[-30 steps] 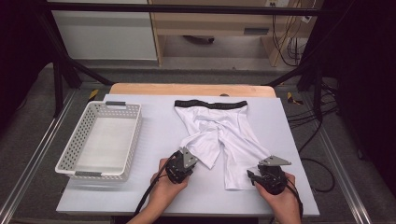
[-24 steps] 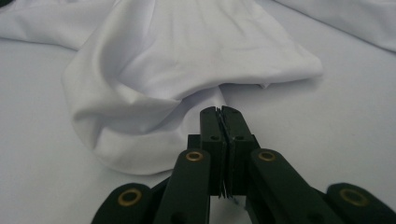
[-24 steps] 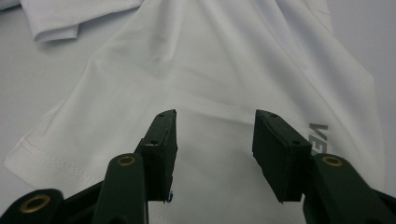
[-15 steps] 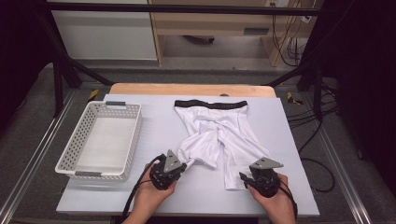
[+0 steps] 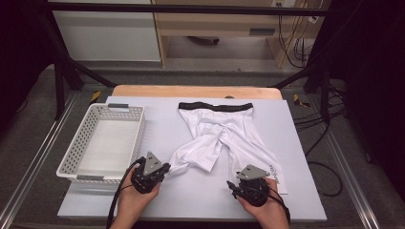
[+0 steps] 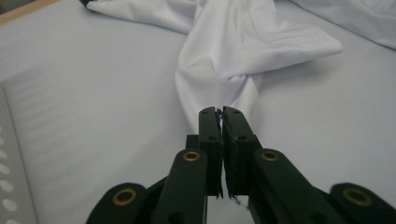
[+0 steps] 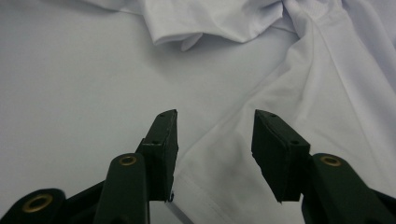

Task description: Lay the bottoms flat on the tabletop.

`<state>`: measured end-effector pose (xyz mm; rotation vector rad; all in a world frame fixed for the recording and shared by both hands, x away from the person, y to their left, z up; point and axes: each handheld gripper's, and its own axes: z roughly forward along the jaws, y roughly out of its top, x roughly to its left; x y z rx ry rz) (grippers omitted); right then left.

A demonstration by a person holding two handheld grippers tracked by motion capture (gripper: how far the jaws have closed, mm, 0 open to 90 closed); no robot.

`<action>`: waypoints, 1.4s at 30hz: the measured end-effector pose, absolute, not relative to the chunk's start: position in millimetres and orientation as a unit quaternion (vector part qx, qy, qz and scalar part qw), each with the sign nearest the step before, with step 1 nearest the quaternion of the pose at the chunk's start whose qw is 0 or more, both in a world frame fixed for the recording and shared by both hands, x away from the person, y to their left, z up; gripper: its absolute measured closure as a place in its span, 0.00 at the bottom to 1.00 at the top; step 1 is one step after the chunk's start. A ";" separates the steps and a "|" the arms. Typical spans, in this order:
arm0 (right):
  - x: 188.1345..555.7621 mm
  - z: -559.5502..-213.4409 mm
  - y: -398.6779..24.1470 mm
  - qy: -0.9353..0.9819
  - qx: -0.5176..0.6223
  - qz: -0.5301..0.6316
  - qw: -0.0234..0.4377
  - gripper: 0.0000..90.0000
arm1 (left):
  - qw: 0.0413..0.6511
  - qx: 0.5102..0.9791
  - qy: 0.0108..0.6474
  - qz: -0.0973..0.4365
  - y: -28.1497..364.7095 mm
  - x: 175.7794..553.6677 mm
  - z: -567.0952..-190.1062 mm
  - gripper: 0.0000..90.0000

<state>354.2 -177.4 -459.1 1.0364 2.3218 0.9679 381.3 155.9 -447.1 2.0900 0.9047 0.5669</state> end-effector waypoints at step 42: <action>414.1 -431.5 -164.8 0.814 0.380 0.423 0.119 1.00 | 0.393 0.849 0.307 0.172 148.5 377.2 -440.6 0.98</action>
